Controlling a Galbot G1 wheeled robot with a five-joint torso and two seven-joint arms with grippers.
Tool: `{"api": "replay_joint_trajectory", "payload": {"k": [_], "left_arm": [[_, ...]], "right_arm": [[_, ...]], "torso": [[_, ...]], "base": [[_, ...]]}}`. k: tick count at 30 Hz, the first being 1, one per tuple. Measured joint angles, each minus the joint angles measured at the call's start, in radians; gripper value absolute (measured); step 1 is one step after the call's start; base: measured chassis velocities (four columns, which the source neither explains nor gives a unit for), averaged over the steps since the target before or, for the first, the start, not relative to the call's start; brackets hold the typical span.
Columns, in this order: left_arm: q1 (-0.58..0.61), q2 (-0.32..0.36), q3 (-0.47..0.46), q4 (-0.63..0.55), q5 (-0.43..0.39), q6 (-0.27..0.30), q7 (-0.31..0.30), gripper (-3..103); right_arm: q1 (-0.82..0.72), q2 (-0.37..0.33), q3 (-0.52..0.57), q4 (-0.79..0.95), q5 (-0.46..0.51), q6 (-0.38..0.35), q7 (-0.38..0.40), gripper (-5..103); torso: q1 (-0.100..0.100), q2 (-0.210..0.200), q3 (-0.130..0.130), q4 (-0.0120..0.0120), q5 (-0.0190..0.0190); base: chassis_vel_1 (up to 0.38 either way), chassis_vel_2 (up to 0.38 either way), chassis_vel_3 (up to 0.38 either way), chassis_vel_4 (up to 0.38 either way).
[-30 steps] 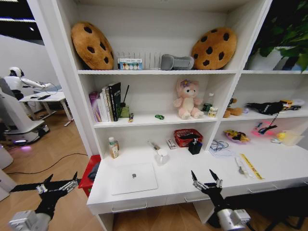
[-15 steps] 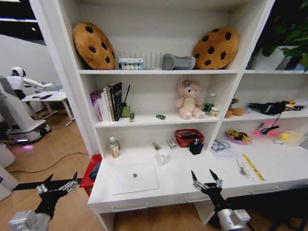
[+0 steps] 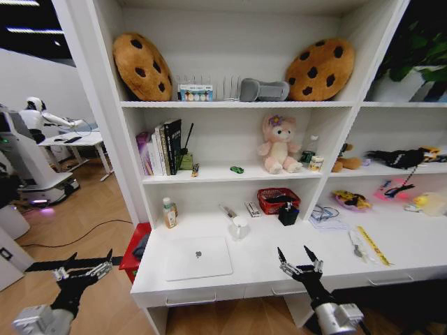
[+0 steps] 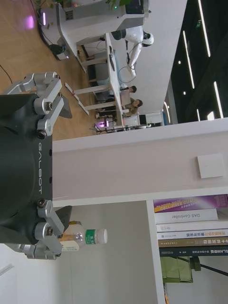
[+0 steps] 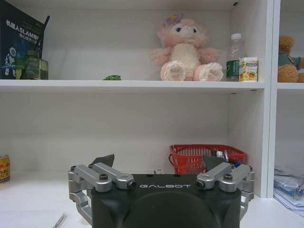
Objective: Organize the objects on the table.
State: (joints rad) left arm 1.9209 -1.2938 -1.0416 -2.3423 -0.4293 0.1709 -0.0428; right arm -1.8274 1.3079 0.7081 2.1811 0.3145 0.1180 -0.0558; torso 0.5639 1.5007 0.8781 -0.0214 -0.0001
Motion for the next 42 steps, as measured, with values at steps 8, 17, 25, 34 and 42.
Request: {"api": "replay_joint_trajectory", "payload": {"k": [8,17,25,34,42], "left_arm": [[0.000,0.000,0.000,0.000,0.000,0.000,0.000,100],[0.000,0.000,0.000,0.000,0.000,0.000,0.000,100],[0.000,0.000,0.000,0.000,0.000,0.000,0.000,100],[0.000,0.000,0.000,0.000,0.000,0.000,0.000,100],[0.000,0.000,0.000,0.000,0.000,0.000,0.000,100]], "right_arm": [[0.000,0.000,0.000,0.000,0.000,0.000,0.000,100],[0.000,0.000,0.000,0.000,0.000,0.000,0.000,100],[0.000,0.000,0.000,0.000,0.000,0.000,0.000,100],[0.000,0.000,0.000,0.000,0.000,0.000,0.000,100],[0.000,0.000,0.000,0.000,0.000,0.000,0.000,100]], "torso": [[0.000,0.000,0.000,0.0001,0.0001],[0.000,0.000,0.000,0.0000,-0.0002],[-0.001,0.001,0.000,0.0002,0.0002],[0.000,0.000,0.000,0.0000,0.0002],[0.000,0.000,0.000,0.0000,0.0001]], "base": [[0.065,-0.049,-0.055,0.061],[0.181,-0.178,-0.194,0.192],[0.204,-0.212,-0.216,0.207],[0.060,-0.054,-0.049,0.054],[0.000,0.000,0.000,0.000]]}}
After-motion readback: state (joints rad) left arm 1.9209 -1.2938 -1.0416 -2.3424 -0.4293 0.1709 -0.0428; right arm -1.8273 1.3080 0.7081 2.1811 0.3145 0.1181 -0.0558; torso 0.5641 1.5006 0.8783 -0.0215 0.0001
